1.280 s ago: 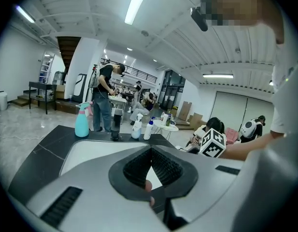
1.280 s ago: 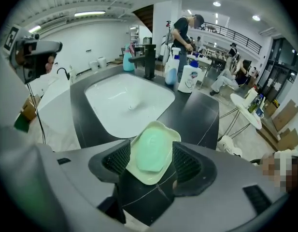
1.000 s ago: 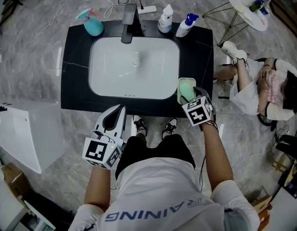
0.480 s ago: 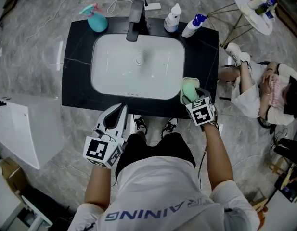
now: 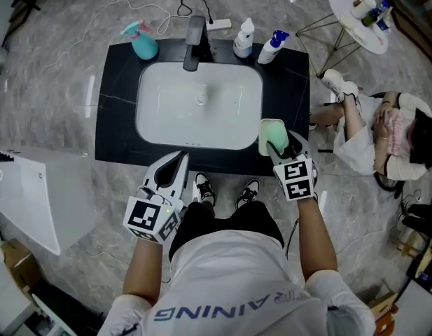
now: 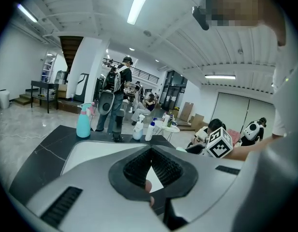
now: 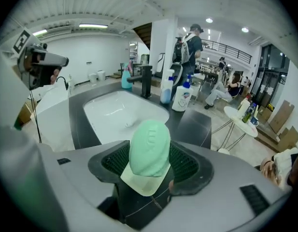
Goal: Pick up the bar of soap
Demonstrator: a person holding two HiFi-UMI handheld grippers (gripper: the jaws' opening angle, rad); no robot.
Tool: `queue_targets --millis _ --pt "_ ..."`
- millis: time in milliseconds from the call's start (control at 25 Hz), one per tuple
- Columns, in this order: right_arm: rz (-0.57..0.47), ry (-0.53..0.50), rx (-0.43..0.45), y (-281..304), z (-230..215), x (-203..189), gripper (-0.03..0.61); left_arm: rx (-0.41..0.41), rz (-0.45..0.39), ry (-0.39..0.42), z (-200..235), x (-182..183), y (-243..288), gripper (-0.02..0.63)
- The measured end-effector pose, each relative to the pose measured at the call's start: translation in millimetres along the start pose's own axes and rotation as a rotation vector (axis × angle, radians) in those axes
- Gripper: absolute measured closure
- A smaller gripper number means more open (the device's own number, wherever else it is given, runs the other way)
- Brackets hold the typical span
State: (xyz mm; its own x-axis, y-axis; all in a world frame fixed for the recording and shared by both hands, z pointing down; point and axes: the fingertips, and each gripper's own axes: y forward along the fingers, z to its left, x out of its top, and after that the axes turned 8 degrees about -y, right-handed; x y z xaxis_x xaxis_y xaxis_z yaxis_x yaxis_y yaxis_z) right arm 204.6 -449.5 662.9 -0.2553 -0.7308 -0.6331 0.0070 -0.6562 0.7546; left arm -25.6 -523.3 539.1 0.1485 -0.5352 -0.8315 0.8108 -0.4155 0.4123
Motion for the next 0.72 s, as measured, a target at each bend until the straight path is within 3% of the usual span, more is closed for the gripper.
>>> queue_targets --millis 440,720 --pt "-0.324 0.046 -0.079 -106.6 -11.0 81.7 0.314 -0.050 -0.101 0.087 -43.2 49.5 -11.8 0.606" --pt "-0.476 0.076 -0.118 -168.9 -18.5 109.5 0.314 -0.065 -0.172 0.142 -64.6 79.5 -25.1 0.606"
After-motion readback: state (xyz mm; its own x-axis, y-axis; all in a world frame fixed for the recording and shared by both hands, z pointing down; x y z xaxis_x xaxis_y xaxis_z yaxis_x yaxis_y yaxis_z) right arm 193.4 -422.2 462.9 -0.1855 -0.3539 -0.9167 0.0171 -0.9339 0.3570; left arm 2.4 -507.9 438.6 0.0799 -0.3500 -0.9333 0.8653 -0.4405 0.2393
